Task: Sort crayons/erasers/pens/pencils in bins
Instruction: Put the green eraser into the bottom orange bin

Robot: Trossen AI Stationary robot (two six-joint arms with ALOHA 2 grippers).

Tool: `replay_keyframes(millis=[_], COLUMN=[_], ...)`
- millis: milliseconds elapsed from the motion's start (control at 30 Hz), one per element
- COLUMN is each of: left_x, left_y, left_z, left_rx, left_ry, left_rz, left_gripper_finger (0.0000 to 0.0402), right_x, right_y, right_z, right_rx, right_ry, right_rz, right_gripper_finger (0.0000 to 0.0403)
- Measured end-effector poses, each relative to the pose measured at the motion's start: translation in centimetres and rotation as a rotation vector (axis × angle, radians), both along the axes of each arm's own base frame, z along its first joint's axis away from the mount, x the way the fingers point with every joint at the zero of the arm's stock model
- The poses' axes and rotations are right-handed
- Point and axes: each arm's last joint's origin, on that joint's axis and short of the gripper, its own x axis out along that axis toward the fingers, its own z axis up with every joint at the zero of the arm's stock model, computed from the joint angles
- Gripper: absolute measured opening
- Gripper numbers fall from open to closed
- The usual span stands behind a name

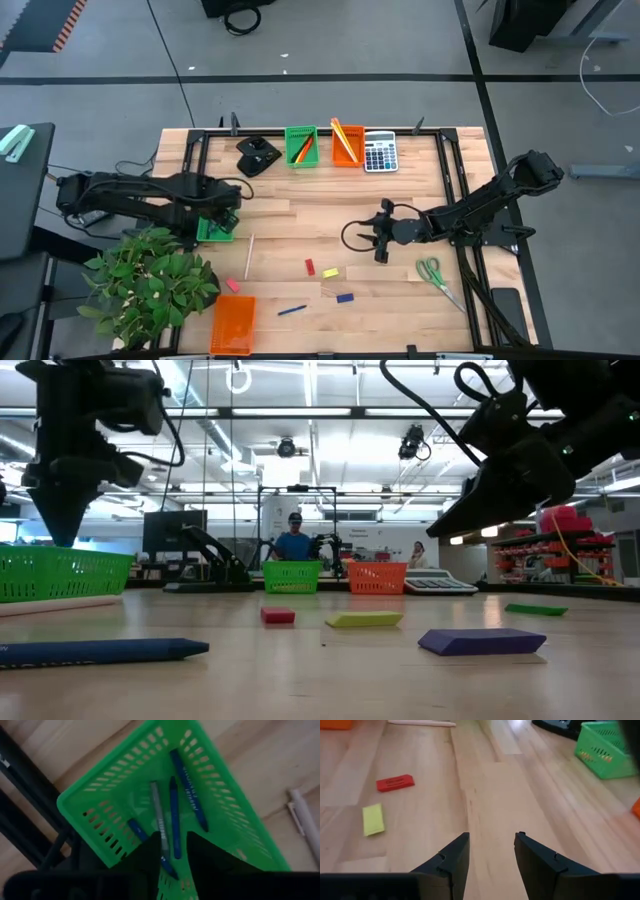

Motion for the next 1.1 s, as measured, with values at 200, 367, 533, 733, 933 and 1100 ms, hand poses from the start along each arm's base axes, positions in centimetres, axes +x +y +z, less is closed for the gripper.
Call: replay_keyframes(millis=[200,367,533,733,933,1100], left_x=[1.1,3.5,6.0,9.2,12.2,14.1], left_y=[0.0,-0.6,-0.7,-1.5,-2.3,-2.8], left_z=[2.3,4.3,4.4,4.2,2.3,-0.1], left_rx=[0.018,0.112,0.212,0.307,0.403,0.386], left_ry=[-0.086,-0.305,-0.485,-0.713,-0.934,-1.088], left_rz=[-0.065,-0.247,-0.356,-0.496,-0.627,-0.683], left_gripper_finger=[0.0143,0.0147,0.0128,0.0113,0.0111,0.0113], right_x=[-0.3,-0.7,-0.6,-0.7,-1.6,-2.3], right_y=[1.1,2.0,2.5,4.0,4.9,4.0], right_z=[0.0,0.0,0.4,1.4,0.6,-0.5], right_rx=[0.040,0.038,0.052,0.126,0.154,0.257], right_ry=[-0.006,-0.024,-0.067,-0.187,-0.140,0.017], right_rz=[0.022,0.014,0.018,0.059,-0.003,-0.303], right_gripper_finger=[0.0162,0.0162,0.0162,0.0162,0.0162,0.0162])
